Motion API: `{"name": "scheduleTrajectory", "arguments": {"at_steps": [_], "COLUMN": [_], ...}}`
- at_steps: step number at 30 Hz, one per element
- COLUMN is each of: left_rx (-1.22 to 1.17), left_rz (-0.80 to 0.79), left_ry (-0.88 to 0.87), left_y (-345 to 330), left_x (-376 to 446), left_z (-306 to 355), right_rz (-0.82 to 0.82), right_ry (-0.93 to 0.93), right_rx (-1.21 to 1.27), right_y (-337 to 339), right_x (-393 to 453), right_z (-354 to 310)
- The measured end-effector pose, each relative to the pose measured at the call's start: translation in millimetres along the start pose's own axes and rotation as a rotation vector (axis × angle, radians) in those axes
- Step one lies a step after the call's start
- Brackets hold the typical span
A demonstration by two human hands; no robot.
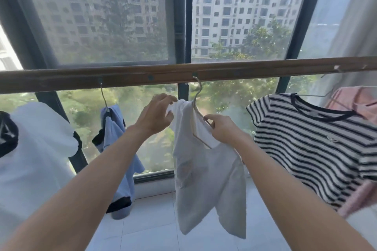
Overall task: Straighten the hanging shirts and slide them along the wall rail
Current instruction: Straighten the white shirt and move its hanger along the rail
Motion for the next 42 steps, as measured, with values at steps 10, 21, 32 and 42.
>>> {"name": "scheduleTrajectory", "arguments": {"at_steps": [10,21,32,42], "left_rx": [0.047,0.017,-0.096,-0.105], "left_rz": [-0.192,-0.296,-0.352,-0.352], "left_ry": [-0.064,-0.03,-0.048,-0.064], "left_y": [-38,-50,-44,-35], "left_x": [46,67,60,49], "left_z": [8,13,-1,0], "right_rz": [0.079,0.074,0.383,0.29], "right_ry": [0.025,-0.269,-0.138,-0.106], "right_rx": [-0.047,-0.04,-0.084,0.037], "right_y": [16,34,13,0], "right_x": [17,-24,-29,-10], "right_z": [37,69,39,8]}}
Point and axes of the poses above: each hand's wrist, its own x-axis towards the middle knuckle, its own y-axis out of the back of the hand, z = x × y, the point moved 2 cm from there along x, towards the middle knuckle, and after that the axes turned 15 degrees about y, right-handed, at the moved point
